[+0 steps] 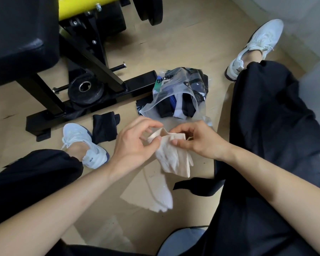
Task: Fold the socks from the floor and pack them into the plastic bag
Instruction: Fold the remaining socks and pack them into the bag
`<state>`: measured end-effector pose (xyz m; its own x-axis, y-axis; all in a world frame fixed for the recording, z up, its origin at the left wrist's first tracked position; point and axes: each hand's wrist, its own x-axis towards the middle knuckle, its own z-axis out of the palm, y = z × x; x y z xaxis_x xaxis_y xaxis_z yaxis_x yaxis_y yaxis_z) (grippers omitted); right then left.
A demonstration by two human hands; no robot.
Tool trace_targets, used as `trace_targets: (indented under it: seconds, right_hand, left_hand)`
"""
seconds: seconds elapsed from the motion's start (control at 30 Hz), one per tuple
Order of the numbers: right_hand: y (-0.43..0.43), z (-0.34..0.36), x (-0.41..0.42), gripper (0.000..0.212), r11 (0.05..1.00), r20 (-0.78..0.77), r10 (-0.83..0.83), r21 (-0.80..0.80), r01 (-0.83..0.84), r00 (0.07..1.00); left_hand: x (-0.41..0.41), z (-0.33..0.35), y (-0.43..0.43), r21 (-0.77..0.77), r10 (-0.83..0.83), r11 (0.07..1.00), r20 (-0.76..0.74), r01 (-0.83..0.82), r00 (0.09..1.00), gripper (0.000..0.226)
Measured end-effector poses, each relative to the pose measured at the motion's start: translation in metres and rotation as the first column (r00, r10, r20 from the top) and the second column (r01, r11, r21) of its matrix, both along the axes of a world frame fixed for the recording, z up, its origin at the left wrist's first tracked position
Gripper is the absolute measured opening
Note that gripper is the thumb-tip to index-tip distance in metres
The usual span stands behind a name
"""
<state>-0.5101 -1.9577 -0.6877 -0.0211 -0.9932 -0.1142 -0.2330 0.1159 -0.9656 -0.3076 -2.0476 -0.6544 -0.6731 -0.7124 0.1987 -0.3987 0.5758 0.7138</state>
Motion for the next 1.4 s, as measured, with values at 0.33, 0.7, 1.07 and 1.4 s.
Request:
trace_targets:
  seconds: [0.33,0.7,1.07,1.4]
  right_hand:
    - [0.003,0.007,-0.013,0.017,0.998,0.078,0.069,0.007,-0.069,0.995]
    - [0.01,0.022,0.0,0.044,0.98,0.021,0.189,-0.059,-0.188,0.982]
    - [0.009,0.021,-0.005,0.045,0.996,-0.032,0.089,-0.029,-0.09,0.996]
    - [0.008,0.022,-0.01,0.046,0.998,0.014,0.057,-0.023,-0.057,0.998]
  left_hand:
    - [0.026,-0.014,-0.034,-0.082,-0.23,0.962,0.267,0.259,0.936,0.028]
    - [0.016,-0.004,-0.028,0.507,-0.033,0.862,-0.007,0.032,0.999,0.026]
    - [0.017,-0.003,-0.028,0.705,-0.022,0.709,0.025,-0.002,0.999,0.049]
    - [0.012,0.004,-0.023,0.693,0.026,0.72,0.012,-0.027,1.0,0.018]
